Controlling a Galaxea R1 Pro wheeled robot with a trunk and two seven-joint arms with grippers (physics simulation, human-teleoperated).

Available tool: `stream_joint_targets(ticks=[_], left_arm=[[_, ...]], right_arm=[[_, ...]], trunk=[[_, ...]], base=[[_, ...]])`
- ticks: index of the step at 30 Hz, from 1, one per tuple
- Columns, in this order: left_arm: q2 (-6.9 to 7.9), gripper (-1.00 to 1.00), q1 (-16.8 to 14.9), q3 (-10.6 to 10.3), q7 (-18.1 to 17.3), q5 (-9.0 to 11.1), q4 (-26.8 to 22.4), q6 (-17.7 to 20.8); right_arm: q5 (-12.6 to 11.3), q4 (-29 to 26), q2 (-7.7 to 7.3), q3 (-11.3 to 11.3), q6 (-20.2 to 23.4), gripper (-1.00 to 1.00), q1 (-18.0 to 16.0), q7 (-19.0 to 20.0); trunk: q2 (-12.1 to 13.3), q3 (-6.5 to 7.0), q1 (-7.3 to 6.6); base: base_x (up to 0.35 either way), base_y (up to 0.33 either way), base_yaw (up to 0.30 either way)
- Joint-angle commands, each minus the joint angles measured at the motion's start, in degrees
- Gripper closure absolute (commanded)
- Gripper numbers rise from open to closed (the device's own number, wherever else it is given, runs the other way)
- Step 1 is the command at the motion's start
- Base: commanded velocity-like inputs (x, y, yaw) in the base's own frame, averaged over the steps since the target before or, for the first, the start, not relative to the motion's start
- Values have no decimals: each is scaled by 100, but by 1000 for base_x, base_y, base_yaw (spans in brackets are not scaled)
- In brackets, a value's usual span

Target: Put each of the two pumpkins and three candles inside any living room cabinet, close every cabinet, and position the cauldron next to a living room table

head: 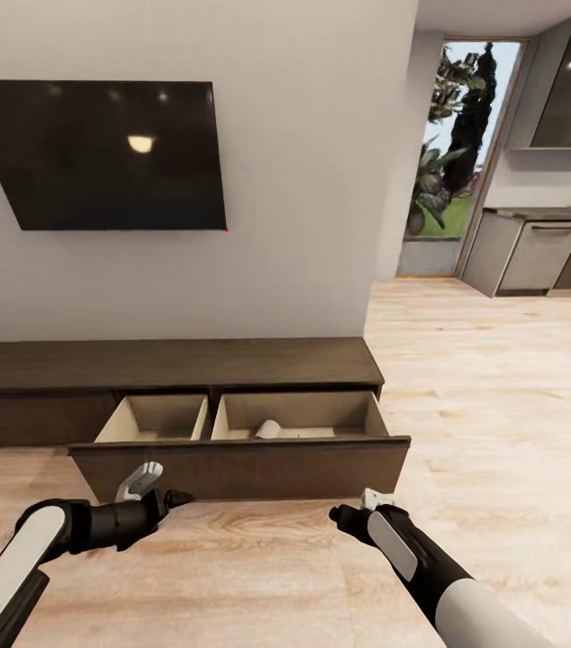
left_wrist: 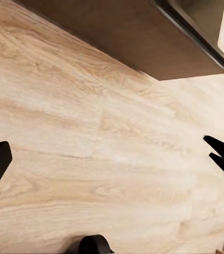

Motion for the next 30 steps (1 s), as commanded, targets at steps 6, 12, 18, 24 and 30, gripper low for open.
stream_joint_targets(ticks=[6, 12, 18, 24, 30], left_arm=[[-182, -100, -42, -23, 87, -896, 294, -406], [-450, -100, -54, -28, 89, -1727, 336, -483], [-672, -100, -57, -28, 90, -2322, 338, -496], [-718, -100, -57, -35, 90, -2473, 340, -508], [-764, -100, -57, -34, 90, -2937, 473, -648]], right_arm=[[-36, -2, -5, 68, -211, -100, -4, -48], [-33, -3, -3, 84, -270, -100, -4, -56], [-21, -9, 17, 93, -278, -100, -4, -72], [-4, -10, 23, 102, -547, -100, -4, -77], [5, -10, 23, 117, -741, -100, -4, -84]], trunk=[[-245, -114, 132], [-486, -221, 264], [-726, -329, 395], [-967, -437, 527], [-1207, -545, 659]], base=[[0, 0, 0], [0, 0, 0], [0, 0, 0], [0, 0, 0], [0, 0, 0]])
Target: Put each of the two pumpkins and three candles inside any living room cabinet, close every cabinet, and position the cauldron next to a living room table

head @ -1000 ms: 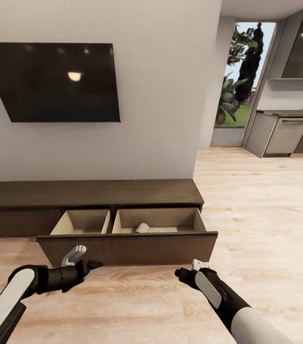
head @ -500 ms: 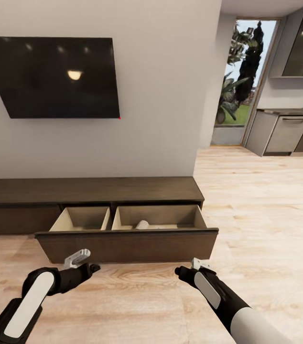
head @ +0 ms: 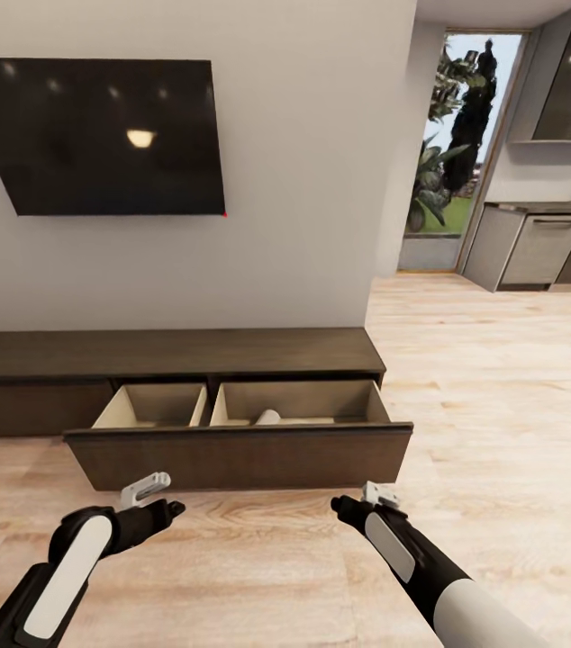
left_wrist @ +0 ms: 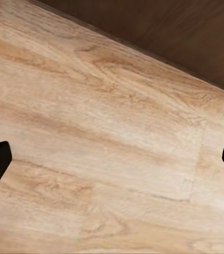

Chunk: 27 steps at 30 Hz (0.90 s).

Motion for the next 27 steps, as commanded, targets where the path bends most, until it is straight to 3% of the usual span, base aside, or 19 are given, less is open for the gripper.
stream_joint_targets(ticks=[1, 6, 15, 18, 20, 21, 23, 27], left_arm=[[-12, -100, -4, -12, 60, -8, 7, -29], [-66, -100, -4, -13, 60, -331, 25, -99], [-239, -100, -4, -39, 60, -821, 274, -776], [-329, -100, -4, -110, 60, -1067, 335, -917], [-386, -100, -4, -218, 60, -1322, 384, -970], [-491, -100, -4, -282, 60, -1559, 449, -1115], [-603, -100, -4, -316, 60, -1722, 557, -1294], [-706, -100, -4, -333, 60, -1830, 671, -1393]], right_arm=[[-37, -10, -4, 26, -70, -100, -4, -48], [13, -1, -4, 55, -707, -100, -4, -40], [728, 30, 3, 192, -1564, -100, -4, -65], [834, 33, 4, 194, -1696, -100, -4, -76], [856, 38, 6, 195, -1724, -100, -4, -79], [866, 62, 11, 199, -1735, -100, -4, -80], [873, 213, 13, 204, -1742, -100, -4, -81], [1040, 740, 80, 324, -1773, -100, -4, -82]], trunk=[[-44, -24, 22], [-245, -114, 132], [-606, -275, 329], [-726, -329, 395], [-806, -365, 439], [-846, -383, 461], [-927, -419, 505], [-1087, -491, 593]], base=[[0, 0, 0], [0, 0, 0], [0, 0, 0], [0, 0, 0], [0, 0, 0], [0, 0, 0], [0, 0, 0], [0, 0, 0]])
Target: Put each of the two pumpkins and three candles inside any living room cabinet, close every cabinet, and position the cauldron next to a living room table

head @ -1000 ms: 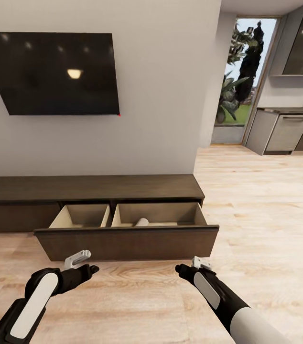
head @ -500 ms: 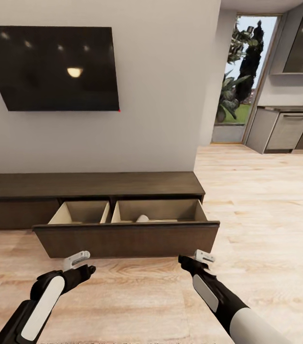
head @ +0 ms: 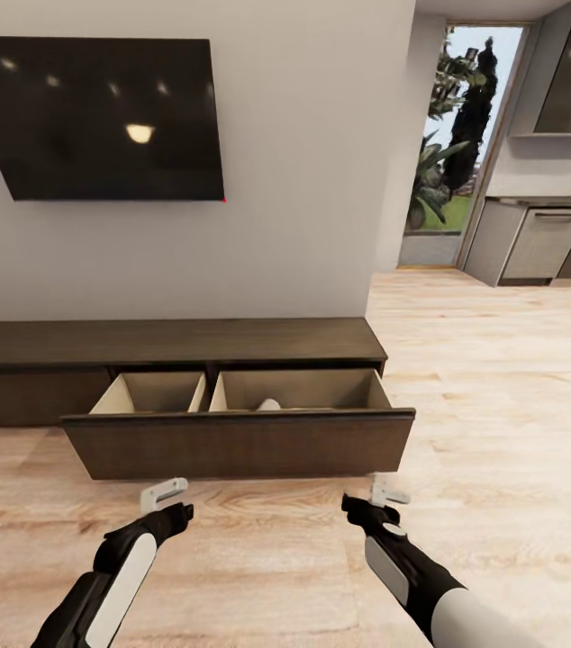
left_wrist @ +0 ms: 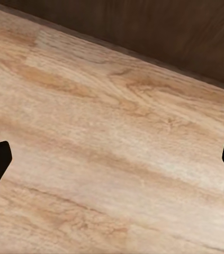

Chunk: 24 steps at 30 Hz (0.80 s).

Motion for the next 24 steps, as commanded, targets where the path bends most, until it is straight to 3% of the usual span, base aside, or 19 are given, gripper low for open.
stream_joint_targets(ticks=[1, 6, 8, 11, 14, 18, 24], left_arm=[[-9, -100, -4, -18, 59, 46, 6, -6], [-18, -100, 0, -58, 59, 34, 18, -185], [-17, -100, 3, -204, 59, 34, 18, -375], [-16, -100, 4, -590, 59, 24, 44, -533], [-16, -100, 5, -734, 59, 18, 149, -684], [-15, -100, 5, -785, 59, 16, 187, -960], [-7, -100, 5, -821, 59, 16, 185, -1085]], right_arm=[[64, 184, 89, 111, -93, -100, -6, -45], [359, 583, 211, 174, -941, -100, -6, -13], [378, 620, 216, 178, -1042, -100, -6, 1], [444, 641, 219, 201, -1115, -100, -6, 13], [528, 645, 212, 244, -1429, -100, -6, 16], [727, 646, 215, 254, -1896, -100, -6, 17], [819, 646, 219, 255, -1998, -100, -6, 16]], trunk=[[-44, -24, 21], [-245, -113, 131], [-325, -149, 175], [-445, -203, 241], [-566, -257, 307], [-726, -329, 395], [-967, -436, 527]], base=[[0, 0, 0], [0, 0, 0], [0, 0, 0], [0, 0, 0], [0, 0, 0], [0, 0, 0], [0, 0, 0]])
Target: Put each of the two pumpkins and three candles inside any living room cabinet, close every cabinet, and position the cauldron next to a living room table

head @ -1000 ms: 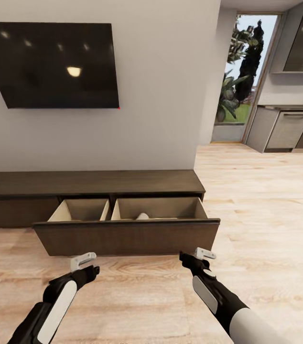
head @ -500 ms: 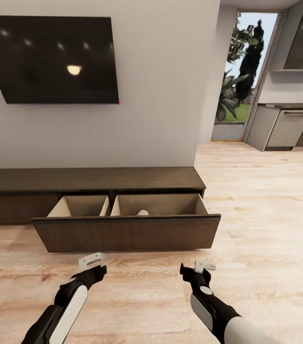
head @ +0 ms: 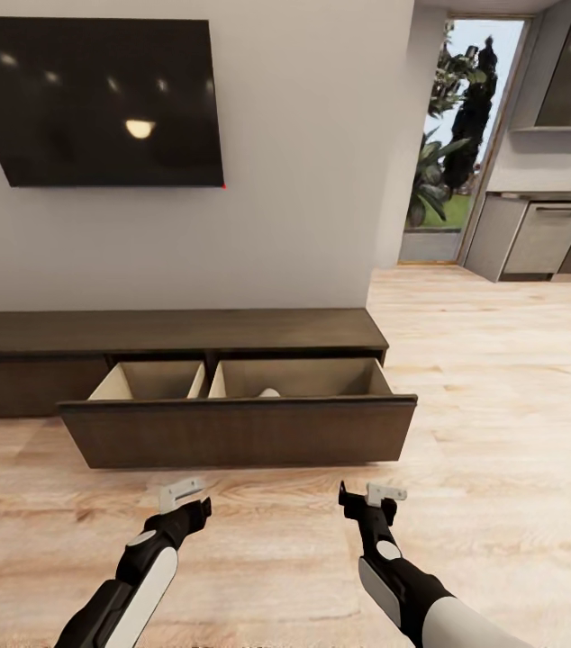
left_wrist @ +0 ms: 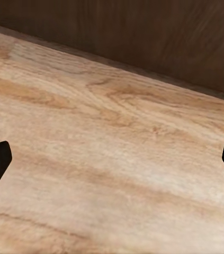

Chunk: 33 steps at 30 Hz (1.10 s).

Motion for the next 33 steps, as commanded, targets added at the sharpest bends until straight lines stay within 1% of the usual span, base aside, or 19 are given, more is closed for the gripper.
stream_joint_targets(ticks=[1, 3, 6, 7, 15, 17, 22, 27, 31, 33], left_arm=[[7, -100, -5, -19, 55, 50, -16, -20], [9, -100, 0, -25, 50, 53, -32, -167], [35, -100, 3, -95, 47, 55, -47, -424], [41, -100, 3, -112, 46, 53, -50, -467], [51, -100, 16, -150, 54, 47, -84, -617], [55, -100, 24, -151, 54, 49, -86, -692], [57, -100, 33, -151, 55, 50, -90, -732], [54, -100, 45, -151, 55, 50, -116, -756], [62, -100, 59, -151, 51, 48, -156, -863], [75, -100, 65, -151, 44, 43, -291, -968]], right_arm=[[-44, 2, -3, 51, -26, -100, -6, -35], [-43, 2, -3, 50, -27, -100, -6, -35], [-43, 2, -3, 49, -28, -100, -6, -35], [-42, 2, -3, 49, -28, -100, -6, -35], [-42, 2, -3, 49, -28, -100, -6, -35], [-42, 2, -3, 49, -28, -100, -6, -35], [-42, 2, -3, 50, -28, -100, -6, -35], [-42, 2, -1, 53, -28, -100, -6, -35], [-42, 2, -2, 52, -26, -100, -6, -35], [-42, 2, -1, 51, -28, -100, -6, -35]], trunk=[[-44, -24, 21], [-124, -60, 65], [-244, -114, 131], [-248, -135, 135], [-258, -313, 155], [-258, -313, 155], [-258, -313, 155], [-265, -423, 168], [-271, -512, 179], [-273, -556, 184]], base=[[0, 0, 0], [0, 0, 0], [0, 0, 0], [0, 0, 0], [0, 0, 0], [0, 0, 0], [0, 0, 0], [0, 0, 0], [0, 0, 0], [0, 0, 0]])
